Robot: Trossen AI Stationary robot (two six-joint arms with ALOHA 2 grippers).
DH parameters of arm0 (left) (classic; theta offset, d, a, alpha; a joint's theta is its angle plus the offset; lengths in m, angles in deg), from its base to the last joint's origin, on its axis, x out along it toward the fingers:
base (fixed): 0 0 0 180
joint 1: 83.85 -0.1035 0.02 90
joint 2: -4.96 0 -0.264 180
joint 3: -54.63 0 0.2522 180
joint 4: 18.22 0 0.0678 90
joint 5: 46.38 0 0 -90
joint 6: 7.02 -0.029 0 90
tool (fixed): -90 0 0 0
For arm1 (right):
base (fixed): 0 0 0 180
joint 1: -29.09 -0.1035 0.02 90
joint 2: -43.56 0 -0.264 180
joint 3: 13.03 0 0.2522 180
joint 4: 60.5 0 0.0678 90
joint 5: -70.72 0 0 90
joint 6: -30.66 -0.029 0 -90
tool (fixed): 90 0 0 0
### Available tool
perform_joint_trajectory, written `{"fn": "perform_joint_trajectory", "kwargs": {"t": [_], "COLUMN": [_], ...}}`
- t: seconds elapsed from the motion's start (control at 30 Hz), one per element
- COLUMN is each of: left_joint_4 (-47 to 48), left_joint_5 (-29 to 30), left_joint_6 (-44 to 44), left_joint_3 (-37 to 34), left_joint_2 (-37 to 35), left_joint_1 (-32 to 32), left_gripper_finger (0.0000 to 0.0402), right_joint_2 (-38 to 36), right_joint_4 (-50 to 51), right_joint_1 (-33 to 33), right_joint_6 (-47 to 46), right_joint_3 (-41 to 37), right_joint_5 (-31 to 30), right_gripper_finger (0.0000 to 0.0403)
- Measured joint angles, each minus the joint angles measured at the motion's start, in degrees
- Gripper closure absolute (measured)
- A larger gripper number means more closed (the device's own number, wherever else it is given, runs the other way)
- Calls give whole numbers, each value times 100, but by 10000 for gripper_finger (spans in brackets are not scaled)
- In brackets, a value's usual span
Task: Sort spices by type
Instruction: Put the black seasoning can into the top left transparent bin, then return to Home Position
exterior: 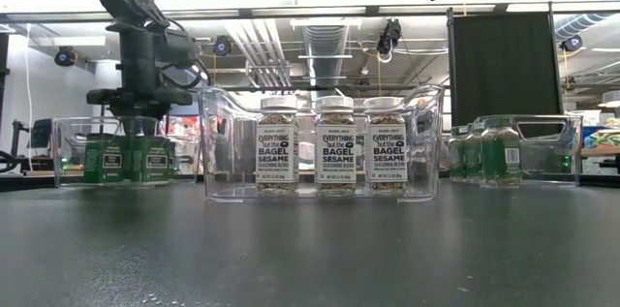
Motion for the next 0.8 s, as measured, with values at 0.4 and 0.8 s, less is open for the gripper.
{"fn": "perform_joint_trajectory", "kwargs": {"t": [0.4,0.8], "left_joint_4": [-22,429], "left_joint_5": [156,155], "left_joint_6": [-4,-260], "left_joint_3": [0,581], "left_joint_2": [0,-2], "left_joint_1": [0,0], "left_gripper_finger": [197,187], "right_joint_2": [0,0], "right_joint_4": [0,-2], "right_joint_1": [2,1], "right_joint_6": [0,0], "right_joint_3": [0,0], "right_joint_5": [2,0], "right_gripper_finger": [390,390]}}
